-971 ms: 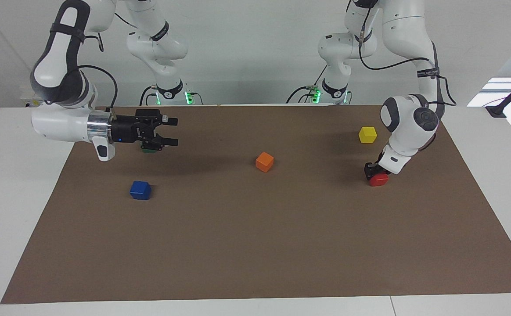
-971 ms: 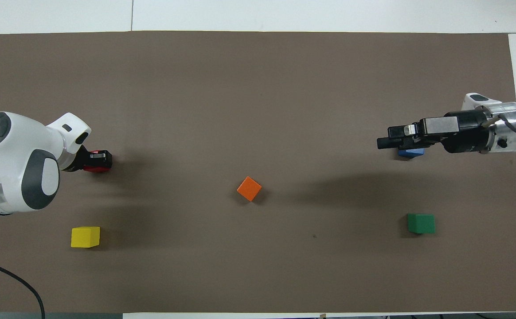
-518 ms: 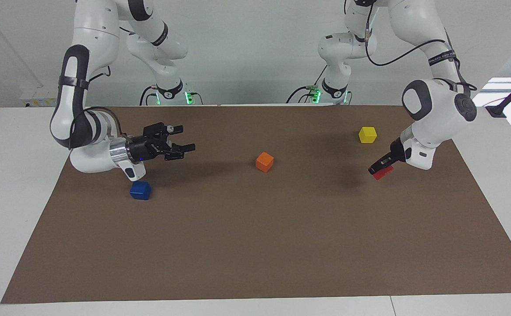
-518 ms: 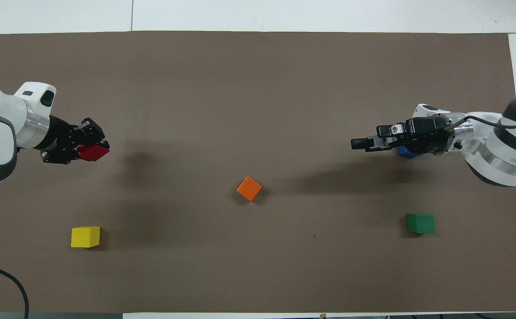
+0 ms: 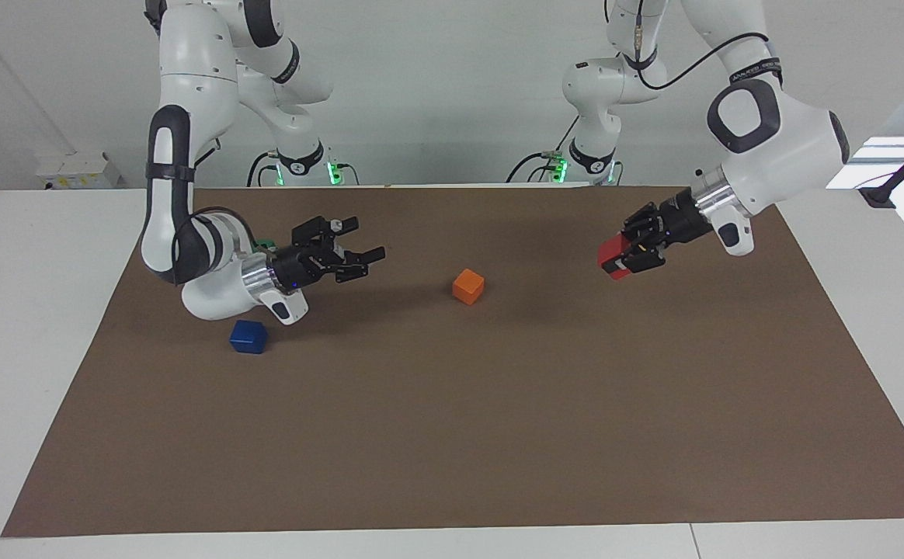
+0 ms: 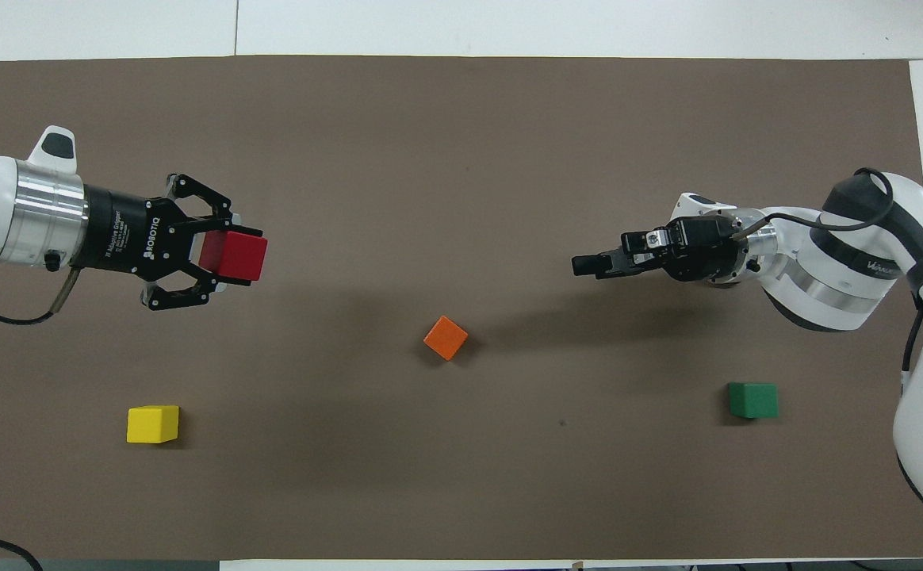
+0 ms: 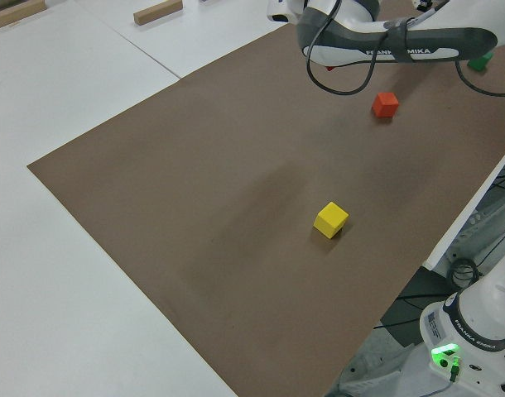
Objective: Transfer red block to right arm and stack on blue block
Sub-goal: 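Lift the red block with the left gripper while the right gripper approaches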
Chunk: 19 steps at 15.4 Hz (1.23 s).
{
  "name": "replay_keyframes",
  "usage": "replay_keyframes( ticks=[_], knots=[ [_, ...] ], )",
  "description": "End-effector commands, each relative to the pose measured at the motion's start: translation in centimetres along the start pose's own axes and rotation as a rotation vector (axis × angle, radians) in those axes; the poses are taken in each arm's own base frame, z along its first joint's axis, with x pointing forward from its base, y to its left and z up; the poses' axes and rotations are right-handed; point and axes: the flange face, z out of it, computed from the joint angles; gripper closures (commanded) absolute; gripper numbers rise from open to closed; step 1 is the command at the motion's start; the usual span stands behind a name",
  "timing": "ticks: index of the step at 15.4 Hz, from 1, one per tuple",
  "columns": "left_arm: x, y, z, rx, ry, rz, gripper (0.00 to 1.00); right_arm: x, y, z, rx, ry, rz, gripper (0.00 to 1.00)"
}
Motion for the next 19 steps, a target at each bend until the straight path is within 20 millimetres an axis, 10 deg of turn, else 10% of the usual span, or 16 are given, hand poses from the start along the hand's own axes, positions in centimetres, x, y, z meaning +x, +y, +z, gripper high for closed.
replay_keyframes(
  ticks=[1, 12, 19],
  knots=[
    [-5.0, -0.3, 0.7, -0.010, -0.058, -0.195, 1.00, 0.0, 0.7, 1.9, 0.057, 0.007, -0.024, 0.00],
    [-15.8, -3.0, 11.2, -0.253, -0.244, -0.320, 1.00, -0.5, 3.6, 6.2, 0.051, 0.019, -0.048, 0.00],
    [-17.5, -4.2, 14.7, -0.323, -0.302, -0.409, 1.00, -0.7, 4.8, 8.8, 0.059, 0.037, -0.056, 0.00]
  ],
)
